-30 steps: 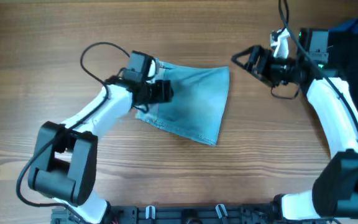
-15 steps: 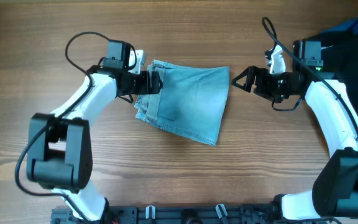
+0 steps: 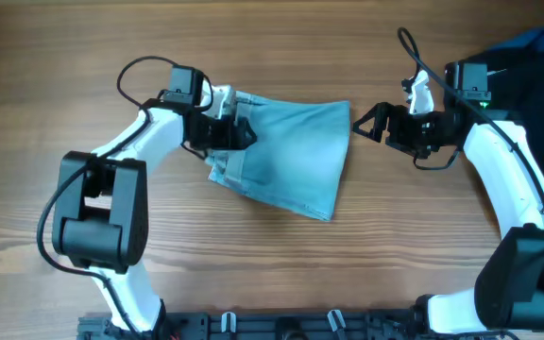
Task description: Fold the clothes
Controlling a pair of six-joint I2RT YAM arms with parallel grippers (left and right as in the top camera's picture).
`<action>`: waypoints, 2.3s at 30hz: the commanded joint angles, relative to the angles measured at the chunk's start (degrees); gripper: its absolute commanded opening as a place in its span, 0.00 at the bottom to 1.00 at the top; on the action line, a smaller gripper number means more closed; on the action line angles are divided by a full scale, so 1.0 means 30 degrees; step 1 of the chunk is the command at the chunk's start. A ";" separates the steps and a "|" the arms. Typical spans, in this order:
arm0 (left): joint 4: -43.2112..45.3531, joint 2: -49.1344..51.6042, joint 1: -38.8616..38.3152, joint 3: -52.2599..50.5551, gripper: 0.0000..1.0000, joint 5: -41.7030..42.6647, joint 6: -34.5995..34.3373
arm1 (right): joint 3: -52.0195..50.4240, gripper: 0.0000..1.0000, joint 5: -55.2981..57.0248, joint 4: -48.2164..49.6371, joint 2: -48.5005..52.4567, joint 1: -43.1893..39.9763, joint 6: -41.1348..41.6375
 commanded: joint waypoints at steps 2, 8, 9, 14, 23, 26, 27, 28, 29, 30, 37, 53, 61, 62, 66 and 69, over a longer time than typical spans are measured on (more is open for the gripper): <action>-0.0401 0.0925 -0.0787 -0.0095 0.56 0.1064 0.0102 | -0.0146 0.99 0.0197 0.0015 0.0044 0.0073 -0.0408; -0.0299 0.0947 -0.1515 -0.0095 0.04 0.1071 -0.0066 | -0.0146 1.00 0.0197 -0.0022 0.0044 0.0073 -0.0408; -0.0160 0.0947 -0.1545 -0.0095 0.04 0.1071 -0.0262 | -0.0146 0.99 0.0197 -0.0036 0.0044 0.0080 -0.0408; 0.2339 0.0947 -0.1355 -0.0095 0.04 0.1064 -0.2681 | -0.0146 0.99 0.0204 -0.0124 0.0044 0.0073 -0.0408; 0.8276 0.0954 0.1071 -0.0095 0.04 -0.2237 -0.8626 | -0.0146 0.99 0.0204 -0.0561 0.0044 0.0073 -0.0423; 0.9420 0.1049 0.2696 -0.0095 0.04 -0.3861 -0.9938 | -0.0146 0.99 0.0204 -0.0692 0.0036 0.0073 -0.0423; 0.9872 0.1115 0.3417 -0.0095 0.04 -0.4364 -1.0353 | -0.0146 1.00 0.0204 -0.0685 0.0044 0.0073 -0.0415; 1.0506 0.1151 0.4138 -0.0095 0.04 -0.4663 -1.0659 | -0.0146 1.00 0.0204 -0.0699 0.0044 0.0073 -0.0415; 1.1045 0.1268 0.4707 -0.0095 0.04 -0.4750 -1.1030 | -0.0146 0.99 0.0204 -0.0729 0.0036 0.0073 -0.0415; 1.1497 0.1362 0.5231 -0.0095 0.04 -0.4765 -1.1424 | -0.0146 0.99 0.0204 -0.0772 0.0044 0.0073 -0.0415; 1.1825 0.1479 0.8801 -0.0095 0.04 -0.6054 -1.2502 | -0.0146 1.00 0.0277 -0.1013 0.0044 0.0073 -0.0401; 1.1205 0.1523 1.0542 -0.0095 0.04 -1.0360 -1.8047 | -0.0146 0.99 0.0284 -0.0969 0.0044 0.0073 -0.0342; 1.4010 0.3249 1.0535 -0.0087 0.04 -1.0346 -1.8491 | -0.0146 1.00 0.0277 -0.1020 0.0044 0.0073 -0.0321; 1.4141 0.3395 1.0542 -0.0087 0.04 -1.0236 -1.8484 | -0.0146 0.99 0.0277 -0.1020 0.0044 0.0073 -0.0321; 1.4389 0.3519 1.0535 -0.0087 0.04 -1.0236 -1.8491 | -0.0146 1.00 0.0277 -0.0969 0.0044 0.0073 -0.0189; 1.4564 0.3519 1.0535 -0.0087 0.08 -1.0185 -1.8498 | -0.0146 0.99 0.0342 -0.0962 0.0044 0.0073 0.0168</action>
